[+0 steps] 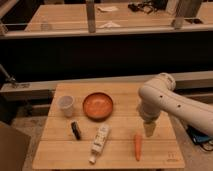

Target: Knock the eraser over

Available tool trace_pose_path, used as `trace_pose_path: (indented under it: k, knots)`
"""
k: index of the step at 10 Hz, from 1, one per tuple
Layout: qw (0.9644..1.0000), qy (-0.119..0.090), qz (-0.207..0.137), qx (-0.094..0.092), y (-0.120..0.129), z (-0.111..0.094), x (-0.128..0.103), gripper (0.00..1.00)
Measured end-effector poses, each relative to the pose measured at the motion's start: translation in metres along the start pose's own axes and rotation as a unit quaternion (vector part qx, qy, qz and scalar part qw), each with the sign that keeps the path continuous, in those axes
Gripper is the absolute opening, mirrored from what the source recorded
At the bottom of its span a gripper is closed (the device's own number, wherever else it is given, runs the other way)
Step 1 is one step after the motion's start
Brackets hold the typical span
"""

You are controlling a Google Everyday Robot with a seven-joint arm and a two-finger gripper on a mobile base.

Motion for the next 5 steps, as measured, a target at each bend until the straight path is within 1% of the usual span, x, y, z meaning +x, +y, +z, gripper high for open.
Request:
trace_pose_path:
  k: [5]
  knots:
    - [0.9991,-0.011,-0.041,-0.007,0.005,0.008,-0.030,0.80]
